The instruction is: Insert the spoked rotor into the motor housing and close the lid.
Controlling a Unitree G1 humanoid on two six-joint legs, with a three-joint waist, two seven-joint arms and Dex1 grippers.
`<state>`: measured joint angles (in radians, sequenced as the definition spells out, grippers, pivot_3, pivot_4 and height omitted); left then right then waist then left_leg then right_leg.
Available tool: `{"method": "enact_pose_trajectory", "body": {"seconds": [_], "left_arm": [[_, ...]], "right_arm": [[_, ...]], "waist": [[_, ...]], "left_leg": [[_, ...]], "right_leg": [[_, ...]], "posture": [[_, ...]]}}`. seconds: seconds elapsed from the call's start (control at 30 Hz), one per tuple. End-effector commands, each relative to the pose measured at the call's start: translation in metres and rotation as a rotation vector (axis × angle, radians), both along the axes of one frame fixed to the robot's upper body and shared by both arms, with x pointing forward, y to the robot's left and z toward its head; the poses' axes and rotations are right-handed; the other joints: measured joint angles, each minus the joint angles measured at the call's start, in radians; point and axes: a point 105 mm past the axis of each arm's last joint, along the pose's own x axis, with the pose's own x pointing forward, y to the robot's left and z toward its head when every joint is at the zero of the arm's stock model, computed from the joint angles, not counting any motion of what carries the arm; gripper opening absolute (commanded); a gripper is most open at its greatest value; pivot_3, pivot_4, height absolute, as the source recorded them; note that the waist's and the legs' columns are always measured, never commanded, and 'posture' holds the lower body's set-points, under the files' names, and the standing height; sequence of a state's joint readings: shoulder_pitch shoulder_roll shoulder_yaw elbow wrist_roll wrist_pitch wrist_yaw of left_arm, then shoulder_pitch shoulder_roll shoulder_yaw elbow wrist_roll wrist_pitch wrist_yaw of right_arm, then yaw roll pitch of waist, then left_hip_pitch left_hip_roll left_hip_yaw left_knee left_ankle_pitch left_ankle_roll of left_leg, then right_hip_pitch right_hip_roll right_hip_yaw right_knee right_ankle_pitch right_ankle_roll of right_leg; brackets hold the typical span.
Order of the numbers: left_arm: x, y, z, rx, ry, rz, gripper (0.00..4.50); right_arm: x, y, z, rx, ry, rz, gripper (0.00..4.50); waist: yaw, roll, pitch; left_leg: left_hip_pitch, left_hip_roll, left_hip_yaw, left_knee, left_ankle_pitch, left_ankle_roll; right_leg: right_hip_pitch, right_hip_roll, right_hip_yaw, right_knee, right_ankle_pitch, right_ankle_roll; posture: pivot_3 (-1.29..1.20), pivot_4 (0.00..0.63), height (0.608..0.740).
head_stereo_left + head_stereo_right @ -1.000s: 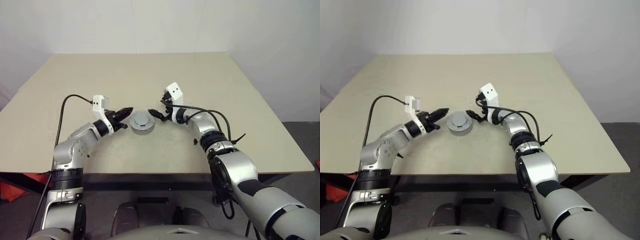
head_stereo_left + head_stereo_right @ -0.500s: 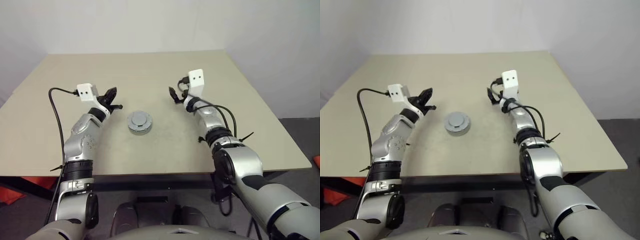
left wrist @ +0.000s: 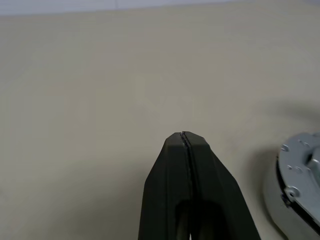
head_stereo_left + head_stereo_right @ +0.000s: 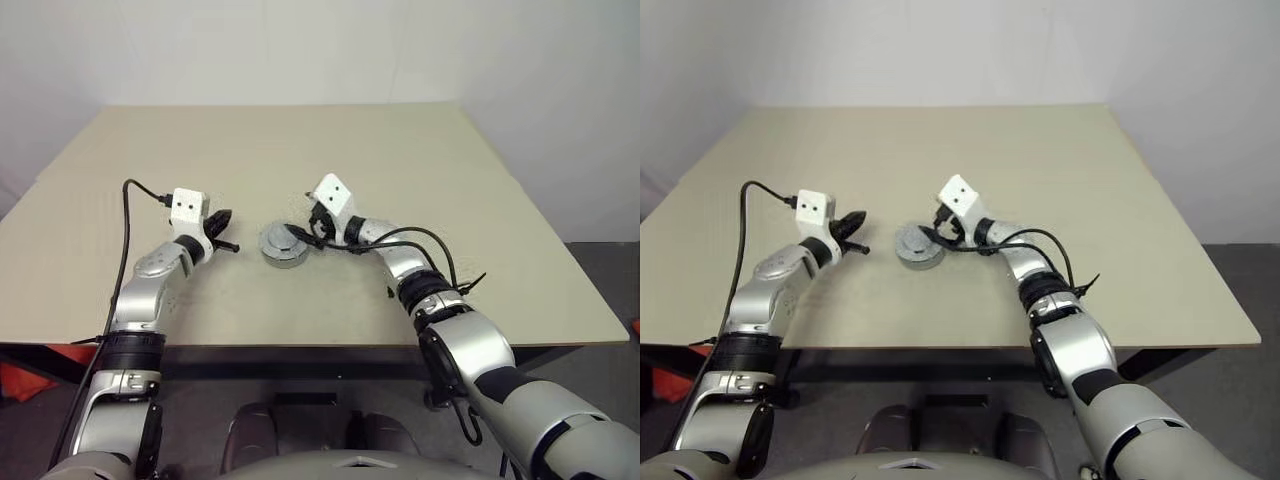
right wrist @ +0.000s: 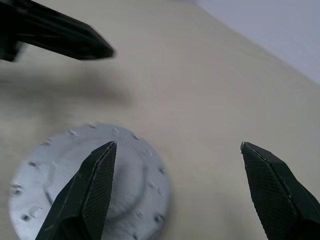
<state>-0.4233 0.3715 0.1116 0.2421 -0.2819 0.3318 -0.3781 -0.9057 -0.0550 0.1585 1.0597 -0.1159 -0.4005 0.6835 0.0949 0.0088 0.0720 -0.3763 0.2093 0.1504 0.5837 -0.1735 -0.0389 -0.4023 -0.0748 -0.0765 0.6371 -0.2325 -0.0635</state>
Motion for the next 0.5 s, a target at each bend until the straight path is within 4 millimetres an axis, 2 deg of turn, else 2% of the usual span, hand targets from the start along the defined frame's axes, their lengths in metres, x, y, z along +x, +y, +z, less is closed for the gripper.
{"method": "enact_pose_trajectory", "body": {"seconds": [0.03,0.13,0.27,0.5], "left_arm": [[0.003,0.001,0.013,0.007,-0.058,0.003,0.00],[0.002,0.003,0.011,-0.022,-0.051,0.013,0.00],[0.000,0.005,0.011,-0.036,-0.051,0.021,0.00],[-0.001,0.005,0.014,-0.047,-0.057,0.016,0.00]], "right_arm": [[-0.008,0.016,0.013,0.021,-0.070,0.066,4.48],[-0.013,0.024,0.010,0.035,-0.048,0.097,4.48],[-0.024,0.030,-0.007,0.008,0.000,0.136,4.48],[-0.020,0.027,-0.016,0.010,0.057,0.090,4.48]], "waist": [[0.000,0.000,0.000],[0.000,0.000,0.000],[0.000,0.000,0.000],[-0.001,0.000,0.000]], "left_leg": [[0.000,0.000,0.000,0.000,0.000,0.000],[0.000,0.000,0.000,0.000,0.000,0.000],[0.000,0.000,0.000,0.000,0.000,0.000],[0.001,0.000,0.000,0.000,0.000,0.000]], "right_leg": [[0.000,0.000,0.000,0.000,0.000,0.000],[0.000,0.000,0.001,0.000,0.000,0.000],[0.000,0.000,0.001,0.000,0.000,0.000],[0.001,0.000,0.001,0.001,0.000,0.000]], "posture": [[0.00,0.000,0.740],[0.00,0.000,0.740],[0.00,0.000,0.740],[0.00,0.000,0.740]]}}
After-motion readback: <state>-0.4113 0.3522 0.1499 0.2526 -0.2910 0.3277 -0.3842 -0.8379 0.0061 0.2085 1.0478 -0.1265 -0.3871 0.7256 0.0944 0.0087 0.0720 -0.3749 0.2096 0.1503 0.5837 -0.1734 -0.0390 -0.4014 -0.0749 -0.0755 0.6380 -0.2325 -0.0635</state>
